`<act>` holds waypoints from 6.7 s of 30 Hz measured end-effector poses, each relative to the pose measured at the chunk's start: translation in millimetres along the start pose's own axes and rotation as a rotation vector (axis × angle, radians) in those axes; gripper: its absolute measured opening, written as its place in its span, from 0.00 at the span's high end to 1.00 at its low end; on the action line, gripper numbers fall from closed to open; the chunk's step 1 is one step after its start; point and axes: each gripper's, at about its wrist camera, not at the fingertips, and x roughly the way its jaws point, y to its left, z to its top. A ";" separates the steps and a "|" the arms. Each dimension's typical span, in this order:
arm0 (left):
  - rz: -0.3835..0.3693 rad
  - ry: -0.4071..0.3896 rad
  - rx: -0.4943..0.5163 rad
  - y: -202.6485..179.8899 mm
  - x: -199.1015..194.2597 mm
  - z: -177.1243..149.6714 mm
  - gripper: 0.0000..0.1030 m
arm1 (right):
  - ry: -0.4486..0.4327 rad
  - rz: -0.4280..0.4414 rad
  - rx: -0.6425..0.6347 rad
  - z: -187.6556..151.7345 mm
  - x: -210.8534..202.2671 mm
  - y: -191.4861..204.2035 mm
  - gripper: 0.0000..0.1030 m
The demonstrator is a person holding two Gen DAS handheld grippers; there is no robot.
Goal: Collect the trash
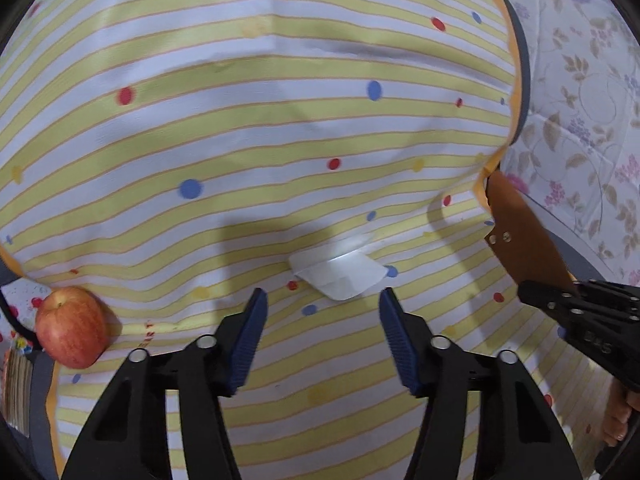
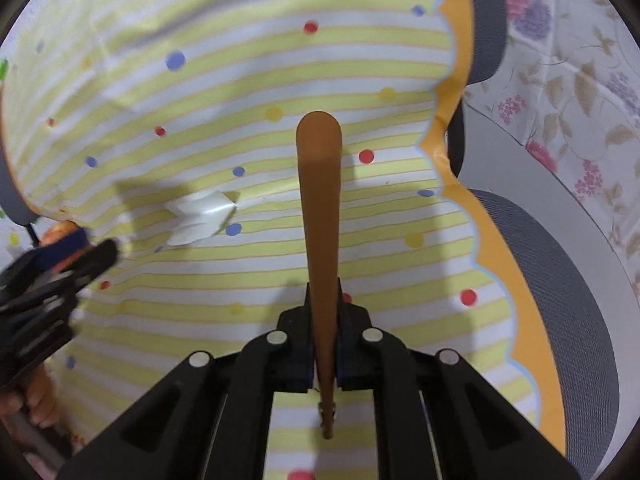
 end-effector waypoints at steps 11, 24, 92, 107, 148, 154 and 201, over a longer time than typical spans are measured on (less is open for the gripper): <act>-0.006 0.089 0.089 -12.8 64.1 27.4 0.63 | -0.044 0.080 0.024 14.3 -20.1 1.3 0.93; -0.151 -0.004 0.021 -9.5 -5.6 14.2 1.00 | -0.098 0.082 0.046 -8.4 -68.5 -8.5 0.93; -0.251 0.026 0.190 -183.2 -257.3 -183.0 0.10 | -0.175 -0.258 0.166 -255.9 -320.1 -41.3 0.06; -0.010 -0.016 0.033 -100.3 -311.9 -165.7 0.09 | -0.207 -0.221 0.023 -205.4 -331.0 19.9 0.06; 0.213 -0.042 -0.128 -8.3 -341.3 -166.9 0.08 | -0.194 -0.076 -0.130 -171.3 -298.5 99.6 0.06; 0.212 -0.040 -0.129 -9.8 -340.6 -166.6 0.08 | -0.192 -0.078 -0.123 -171.3 -297.7 100.1 0.06; 0.209 -0.037 -0.111 -13.0 -333.2 -172.2 0.08 | -0.177 -0.082 -0.091 -176.5 -289.6 89.5 0.06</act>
